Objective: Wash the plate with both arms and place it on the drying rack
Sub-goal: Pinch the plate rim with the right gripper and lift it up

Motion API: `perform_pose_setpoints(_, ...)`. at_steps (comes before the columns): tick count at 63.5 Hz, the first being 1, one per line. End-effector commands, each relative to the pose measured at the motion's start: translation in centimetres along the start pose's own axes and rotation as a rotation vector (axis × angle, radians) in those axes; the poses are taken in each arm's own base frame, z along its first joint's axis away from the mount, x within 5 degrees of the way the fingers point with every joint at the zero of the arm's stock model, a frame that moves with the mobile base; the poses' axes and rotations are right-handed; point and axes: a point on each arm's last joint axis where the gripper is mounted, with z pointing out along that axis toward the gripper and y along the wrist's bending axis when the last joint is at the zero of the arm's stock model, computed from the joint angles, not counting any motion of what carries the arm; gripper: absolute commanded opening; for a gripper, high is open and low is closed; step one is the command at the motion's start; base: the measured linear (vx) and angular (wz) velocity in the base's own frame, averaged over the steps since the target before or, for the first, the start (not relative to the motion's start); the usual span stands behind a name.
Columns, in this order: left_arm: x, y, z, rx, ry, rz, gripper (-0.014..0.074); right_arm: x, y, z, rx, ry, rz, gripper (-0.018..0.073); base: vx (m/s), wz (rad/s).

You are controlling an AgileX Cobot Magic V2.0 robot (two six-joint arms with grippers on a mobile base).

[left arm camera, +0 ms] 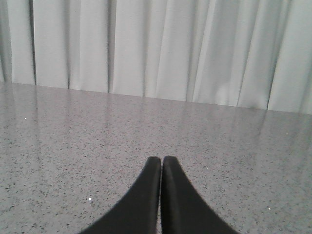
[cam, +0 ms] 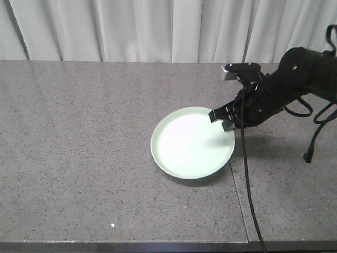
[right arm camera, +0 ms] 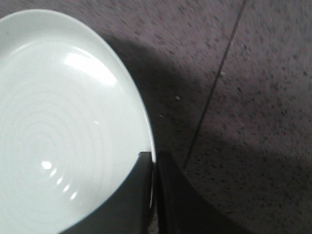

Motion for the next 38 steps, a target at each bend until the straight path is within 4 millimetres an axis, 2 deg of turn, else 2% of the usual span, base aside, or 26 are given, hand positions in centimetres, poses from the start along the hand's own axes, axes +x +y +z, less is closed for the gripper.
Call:
perform_pose_setpoints(1, -1.6, -0.1, -0.3, 0.006, -0.115, -0.015, -0.0006, -1.5, 2.4, -6.8, -0.083, -0.226, -0.062, -0.0004, 0.00, 0.00)
perform_pose_setpoints(15, -1.6, -0.1, -0.3, 0.006, -0.115, -0.015, -0.0006, -0.2, 5.8, -15.3, -0.174, -0.406, -0.165, -0.0001, 0.00, 0.00)
perform_pose_setpoints(24, -1.6, -0.1, -0.3, 0.006, -0.115, -0.015, -0.0006, 2.6, 7.3, -20.2, -0.168, -0.500, -0.205, -0.0001, 0.00, 0.00)
perform_pose_setpoints(31, -1.6, -0.1, -0.3, 0.006, -0.115, -0.015, -0.0006, 6.0, 8.0, -22.0, -0.162, -0.535, -0.209, -0.0001, 0.00, 0.00)
perform_pose_setpoints(38, -1.6, -0.1, -0.3, 0.006, -0.115, -0.015, -0.0006, 10.0, 8.4, -22.4, -0.169, -0.535, -0.176, -0.0001, 0.00, 0.00)
